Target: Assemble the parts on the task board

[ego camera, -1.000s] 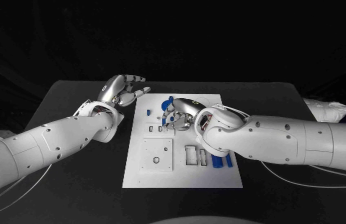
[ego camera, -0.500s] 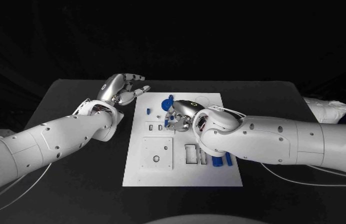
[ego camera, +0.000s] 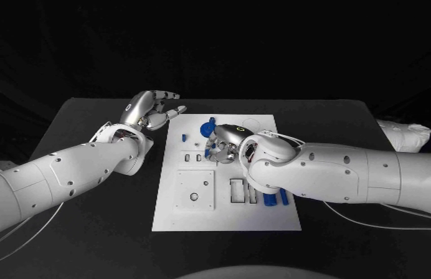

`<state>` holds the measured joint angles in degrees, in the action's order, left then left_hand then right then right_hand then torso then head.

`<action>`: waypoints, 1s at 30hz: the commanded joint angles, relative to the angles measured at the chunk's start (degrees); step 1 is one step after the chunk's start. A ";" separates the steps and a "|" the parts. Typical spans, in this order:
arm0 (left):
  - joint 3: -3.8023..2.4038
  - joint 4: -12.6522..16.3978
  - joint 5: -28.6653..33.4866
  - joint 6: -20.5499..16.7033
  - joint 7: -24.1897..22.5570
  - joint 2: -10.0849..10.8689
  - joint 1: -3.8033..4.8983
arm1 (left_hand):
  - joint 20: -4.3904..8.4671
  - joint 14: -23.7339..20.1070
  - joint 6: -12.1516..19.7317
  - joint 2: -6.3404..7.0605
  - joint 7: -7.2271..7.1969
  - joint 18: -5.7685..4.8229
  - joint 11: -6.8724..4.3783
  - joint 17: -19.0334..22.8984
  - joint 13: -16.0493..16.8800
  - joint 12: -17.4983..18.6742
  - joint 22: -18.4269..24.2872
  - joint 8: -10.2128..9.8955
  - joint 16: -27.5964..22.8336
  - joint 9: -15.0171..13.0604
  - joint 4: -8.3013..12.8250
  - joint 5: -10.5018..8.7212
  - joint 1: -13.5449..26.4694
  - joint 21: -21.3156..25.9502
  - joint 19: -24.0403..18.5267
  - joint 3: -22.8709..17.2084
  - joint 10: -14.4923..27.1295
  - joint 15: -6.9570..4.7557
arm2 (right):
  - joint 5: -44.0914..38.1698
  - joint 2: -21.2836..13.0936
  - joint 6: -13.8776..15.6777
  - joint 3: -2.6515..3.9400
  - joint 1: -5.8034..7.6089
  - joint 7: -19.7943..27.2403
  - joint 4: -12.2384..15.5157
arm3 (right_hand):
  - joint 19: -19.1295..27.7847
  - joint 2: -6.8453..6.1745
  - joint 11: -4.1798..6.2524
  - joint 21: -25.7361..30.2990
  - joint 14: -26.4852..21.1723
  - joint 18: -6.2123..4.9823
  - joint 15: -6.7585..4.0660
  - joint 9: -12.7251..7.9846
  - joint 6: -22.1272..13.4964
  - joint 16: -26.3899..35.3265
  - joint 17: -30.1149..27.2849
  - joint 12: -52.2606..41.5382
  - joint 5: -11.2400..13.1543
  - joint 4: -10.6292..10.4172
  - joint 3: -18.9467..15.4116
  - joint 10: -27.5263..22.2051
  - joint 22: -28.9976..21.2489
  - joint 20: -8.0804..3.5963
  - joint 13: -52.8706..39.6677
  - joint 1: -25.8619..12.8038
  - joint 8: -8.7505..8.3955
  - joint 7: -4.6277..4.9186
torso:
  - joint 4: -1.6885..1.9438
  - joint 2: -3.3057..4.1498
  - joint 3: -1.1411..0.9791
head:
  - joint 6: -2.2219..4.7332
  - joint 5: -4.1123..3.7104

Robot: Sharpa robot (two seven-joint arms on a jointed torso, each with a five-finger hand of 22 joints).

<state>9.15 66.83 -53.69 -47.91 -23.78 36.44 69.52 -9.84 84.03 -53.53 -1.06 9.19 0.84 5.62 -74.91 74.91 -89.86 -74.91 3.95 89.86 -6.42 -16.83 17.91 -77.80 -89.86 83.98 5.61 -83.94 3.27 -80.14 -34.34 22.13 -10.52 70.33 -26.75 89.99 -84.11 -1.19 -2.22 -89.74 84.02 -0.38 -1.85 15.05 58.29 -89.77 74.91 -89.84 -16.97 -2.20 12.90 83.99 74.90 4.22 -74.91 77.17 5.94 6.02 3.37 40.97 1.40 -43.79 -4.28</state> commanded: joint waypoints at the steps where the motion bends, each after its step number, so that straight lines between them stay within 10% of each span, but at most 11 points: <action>1: -0.03 0.17 -0.20 -0.07 -0.09 -0.02 0.04 | -0.30 5.97 0.17 -0.47 0.17 -0.84 0.25 -15.09 15.09 -0.14 -15.09 -0.21 0.14 0.06 0.12 0.17 -0.13 -0.14 6.02 -0.01 -6.06 0.29 | 0.23 0.02 -1.34 0.01 -0.05 -0.08 -0.05 | -5.89 -0.39 -0.34 -0.26 5.98 0.38 0.39 -0.16 -0.32 -0.23 15.09 -0.16 0.40 0.44 0.05 6.01 15.10 0.52 -15.09 -0.43 -0.34 0.21 | 0.05 0.00 -0.01 | -0.10 -0.07; 30: -0.03 0.34 -0.20 0.00 0.06 0.37 0.05 | -0.30 5.97 0.25 -0.55 0.19 -0.84 0.27 -15.09 15.09 -0.14 -15.09 -0.23 0.14 0.09 0.13 0.17 -0.29 -0.14 6.02 0.02 -6.06 0.30 | 2.25 0.03 -2.13 0.00 -0.19 1.24 -0.06 | -5.89 -0.93 -0.55 -0.26 5.98 0.38 0.69 -0.59 -0.97 -0.23 15.09 -0.16 1.02 0.66 -0.09 6.01 15.10 0.86 -15.09 -0.98 -1.24 0.40 | 0.11 -0.01 0.03 | 0.08 -0.26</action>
<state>9.15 66.97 -53.70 -47.89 -23.69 36.87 69.52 -9.84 84.03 -53.53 -1.17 9.19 0.83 5.62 -74.90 74.91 -89.86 -74.91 3.95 89.86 -6.42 -16.83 17.91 -77.91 -89.86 83.98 5.61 -83.94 3.27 -78.07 -34.37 21.13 -10.50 70.27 -26.17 89.92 -84.10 -1.85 -2.22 -89.74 84.03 -0.38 -1.43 14.50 57.84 -89.77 74.90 -89.84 -16.30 -1.89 12.90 83.99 74.93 4.63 -74.90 76.48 5.01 6.46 3.46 40.94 1.41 -43.78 -4.44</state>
